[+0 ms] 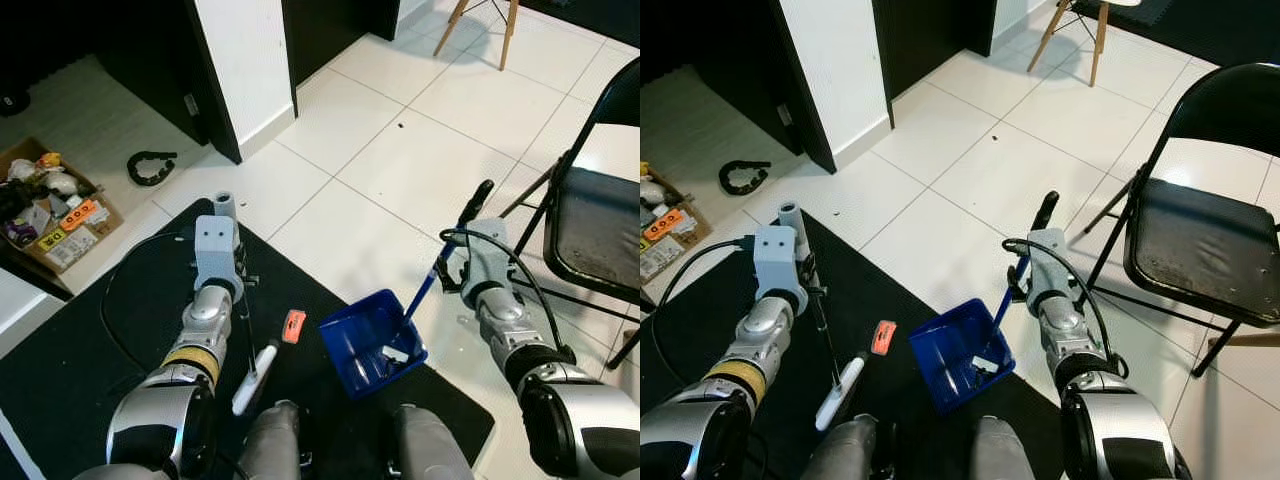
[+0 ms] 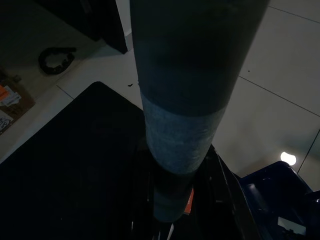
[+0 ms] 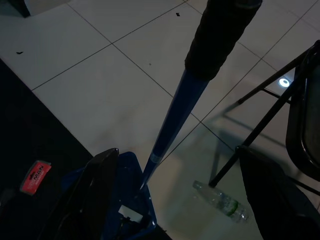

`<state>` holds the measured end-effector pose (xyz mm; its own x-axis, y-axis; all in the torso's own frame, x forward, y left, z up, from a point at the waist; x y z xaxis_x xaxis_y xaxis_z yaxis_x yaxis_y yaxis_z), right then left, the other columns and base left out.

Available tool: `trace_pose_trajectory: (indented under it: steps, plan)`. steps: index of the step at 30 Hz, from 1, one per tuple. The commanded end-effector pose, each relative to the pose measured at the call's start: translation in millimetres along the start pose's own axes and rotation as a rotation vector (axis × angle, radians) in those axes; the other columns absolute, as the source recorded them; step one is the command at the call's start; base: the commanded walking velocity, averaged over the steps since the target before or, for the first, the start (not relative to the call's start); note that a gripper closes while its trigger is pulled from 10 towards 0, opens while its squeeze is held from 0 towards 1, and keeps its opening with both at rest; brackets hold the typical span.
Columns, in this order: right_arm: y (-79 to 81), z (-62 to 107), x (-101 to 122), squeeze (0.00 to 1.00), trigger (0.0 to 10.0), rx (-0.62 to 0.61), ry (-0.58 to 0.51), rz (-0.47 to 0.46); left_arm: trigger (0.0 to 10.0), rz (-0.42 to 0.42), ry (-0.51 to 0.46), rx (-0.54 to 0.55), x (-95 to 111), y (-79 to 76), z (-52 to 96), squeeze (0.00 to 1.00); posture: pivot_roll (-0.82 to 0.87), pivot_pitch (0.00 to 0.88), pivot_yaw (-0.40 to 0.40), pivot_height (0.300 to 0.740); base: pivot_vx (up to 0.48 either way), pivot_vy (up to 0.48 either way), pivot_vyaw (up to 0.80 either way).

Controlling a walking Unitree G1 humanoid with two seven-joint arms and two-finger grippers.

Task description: Sweep floor

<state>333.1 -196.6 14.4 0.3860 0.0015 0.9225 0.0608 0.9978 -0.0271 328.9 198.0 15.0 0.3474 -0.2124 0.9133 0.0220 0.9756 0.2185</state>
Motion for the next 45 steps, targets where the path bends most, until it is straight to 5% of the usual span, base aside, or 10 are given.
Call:
trace_pose_trajectory:
  steps: [1, 45]
  plan:
    - [-1.9, -0.1, -1.1, 0.00, 10.0, -0.009, 0.013, 0.014, 10.0, 0.033, 0.122, -0.029, -28.5, -12.4, 8.7, 0.00, -0.05, 0.084, -0.017, 0.740, 0.000, 0.000, 0.00]
    - [-2.2, 1.9, -5.2, 0.00, 10.0, -0.007, 0.013, 0.006, 10.0, 0.055, 0.122, -0.033, -32.9, -12.5, 11.4, 0.00, -0.05, 0.101, -0.021, 0.740, 0.000, 0.000, 0.00]
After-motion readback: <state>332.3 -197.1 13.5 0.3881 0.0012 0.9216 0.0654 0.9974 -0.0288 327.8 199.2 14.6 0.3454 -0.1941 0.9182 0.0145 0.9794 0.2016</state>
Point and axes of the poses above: a point about 5 cm out from each wrist's last joint towards the gripper, its own z axis pointing back from the gripper into the wrist, its own x axis along the axis of the wrist's last joint, y = z × x, the point moved 2 cm from there along -z, pointing out of the wrist towards the gripper, and after that the axes turned 9 degrees about -z, right-handed, at the moved point
